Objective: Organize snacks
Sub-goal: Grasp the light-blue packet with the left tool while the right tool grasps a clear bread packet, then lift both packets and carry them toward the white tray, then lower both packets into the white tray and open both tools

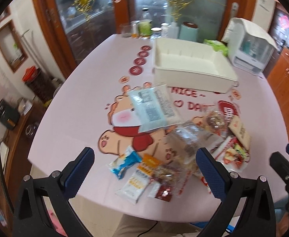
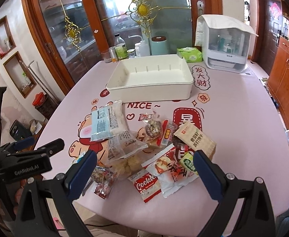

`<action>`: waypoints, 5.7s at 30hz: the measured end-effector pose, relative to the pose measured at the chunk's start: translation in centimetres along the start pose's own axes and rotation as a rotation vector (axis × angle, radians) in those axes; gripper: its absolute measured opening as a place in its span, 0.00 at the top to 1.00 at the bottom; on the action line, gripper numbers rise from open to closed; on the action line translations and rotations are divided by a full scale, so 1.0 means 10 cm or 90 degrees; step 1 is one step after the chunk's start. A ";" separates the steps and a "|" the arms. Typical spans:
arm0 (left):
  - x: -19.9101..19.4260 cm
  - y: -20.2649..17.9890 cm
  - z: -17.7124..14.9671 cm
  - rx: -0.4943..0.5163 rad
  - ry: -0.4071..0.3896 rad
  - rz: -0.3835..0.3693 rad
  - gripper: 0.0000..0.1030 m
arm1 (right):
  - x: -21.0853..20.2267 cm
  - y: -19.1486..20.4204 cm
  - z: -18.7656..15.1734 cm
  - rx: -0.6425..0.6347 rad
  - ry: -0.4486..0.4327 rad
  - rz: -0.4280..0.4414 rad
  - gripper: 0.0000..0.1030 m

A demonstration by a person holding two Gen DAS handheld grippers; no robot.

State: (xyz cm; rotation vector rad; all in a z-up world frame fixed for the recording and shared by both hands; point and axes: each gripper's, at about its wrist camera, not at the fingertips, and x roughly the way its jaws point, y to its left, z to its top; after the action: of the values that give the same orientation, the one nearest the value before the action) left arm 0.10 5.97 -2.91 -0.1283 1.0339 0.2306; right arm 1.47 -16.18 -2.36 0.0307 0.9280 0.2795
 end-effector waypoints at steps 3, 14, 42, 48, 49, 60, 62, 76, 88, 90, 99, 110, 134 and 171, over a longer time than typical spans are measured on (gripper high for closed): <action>0.12 0.14 0.03 -0.010 0.014 0.027 0.01 | 0.14 0.00 0.03 0.003 0.023 0.008 0.04; 0.87 0.34 0.39 -0.028 0.085 -0.007 0.01 | 0.93 0.15 0.08 -0.036 0.138 0.049 0.04; 2.85 -0.23 1.16 -0.064 0.299 -0.018 0.00 | 2.18 0.66 -0.08 -0.213 0.277 0.057 0.22; 3.00 -0.48 1.17 -0.056 0.296 0.019 0.00 | 2.17 0.61 -0.10 -0.197 0.261 0.059 0.22; 3.04 -0.49 1.18 -0.054 0.297 0.020 0.00 | 2.17 0.61 -0.12 -0.194 0.253 0.058 0.22; 3.27 -0.74 1.12 0.006 0.276 -0.011 0.03 | 2.05 0.45 -0.23 -0.133 0.217 0.088 0.24; 3.25 -0.80 1.13 0.031 0.258 -0.015 0.11 | 2.03 0.39 -0.23 -0.124 0.214 0.092 0.24; 2.90 -0.94 0.85 0.070 0.212 0.001 0.17 | 1.67 0.19 -0.18 -0.108 0.185 0.092 0.31; 1.71 -0.41 1.06 0.063 0.104 -0.040 0.17 | 1.01 0.21 0.07 -0.121 0.099 0.129 0.32; 1.54 -0.35 1.14 0.052 0.075 -0.054 0.17 | 0.92 0.21 0.19 -0.115 0.077 0.137 0.32; 0.81 -0.41 1.57 0.092 -0.041 -0.097 0.17 | 0.48 -0.04 0.66 -0.087 -0.022 0.110 0.31; 0.40 -0.66 2.22 0.153 -0.140 -0.115 0.17 | 0.42 -0.39 1.50 -0.033 -0.095 -0.010 0.31; 1.48 -1.19 3.08 0.194 -0.136 -0.125 0.08 | 1.52 -0.46 2.72 0.071 -0.122 -0.097 0.28; 0.80 -1.03 2.66 0.174 -0.203 -0.089 0.08 | 1.05 -0.36 2.35 0.046 -0.106 -0.058 0.25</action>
State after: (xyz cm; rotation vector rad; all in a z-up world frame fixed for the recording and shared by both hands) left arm 28.80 2.73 3.59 0.0826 0.7272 -0.0205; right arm 26.85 -14.86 2.96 0.0774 0.7715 0.1561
